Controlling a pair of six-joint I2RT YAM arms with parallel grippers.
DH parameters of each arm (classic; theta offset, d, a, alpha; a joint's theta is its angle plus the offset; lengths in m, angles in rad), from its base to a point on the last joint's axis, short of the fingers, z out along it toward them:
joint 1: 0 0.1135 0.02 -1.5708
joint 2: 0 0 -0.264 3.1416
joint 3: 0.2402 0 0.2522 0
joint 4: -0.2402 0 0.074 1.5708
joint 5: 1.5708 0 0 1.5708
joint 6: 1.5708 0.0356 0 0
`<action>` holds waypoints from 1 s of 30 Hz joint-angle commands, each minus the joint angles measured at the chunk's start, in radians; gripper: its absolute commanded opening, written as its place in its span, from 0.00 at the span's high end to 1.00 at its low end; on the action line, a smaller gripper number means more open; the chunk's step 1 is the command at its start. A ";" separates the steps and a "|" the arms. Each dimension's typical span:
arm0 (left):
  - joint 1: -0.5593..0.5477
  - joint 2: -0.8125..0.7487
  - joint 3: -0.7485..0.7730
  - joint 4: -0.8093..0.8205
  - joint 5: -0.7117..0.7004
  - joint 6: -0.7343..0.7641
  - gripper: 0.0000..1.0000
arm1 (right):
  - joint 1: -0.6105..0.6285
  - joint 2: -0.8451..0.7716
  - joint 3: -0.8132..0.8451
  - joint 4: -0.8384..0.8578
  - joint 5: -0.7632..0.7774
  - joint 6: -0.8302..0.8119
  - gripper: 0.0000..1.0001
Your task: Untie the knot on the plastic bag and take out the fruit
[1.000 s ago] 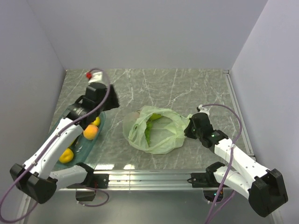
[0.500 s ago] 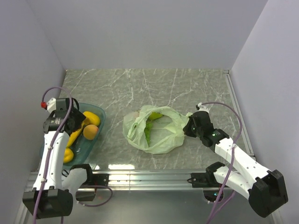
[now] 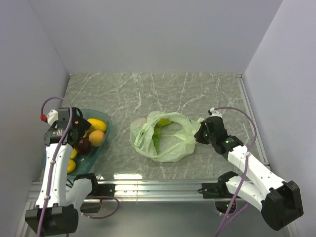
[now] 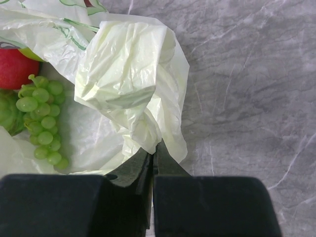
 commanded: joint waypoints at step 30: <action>-1.176 0.667 0.599 0.285 -0.043 0.256 0.10 | -0.010 -0.060 0.015 -0.015 0.027 -0.009 1.00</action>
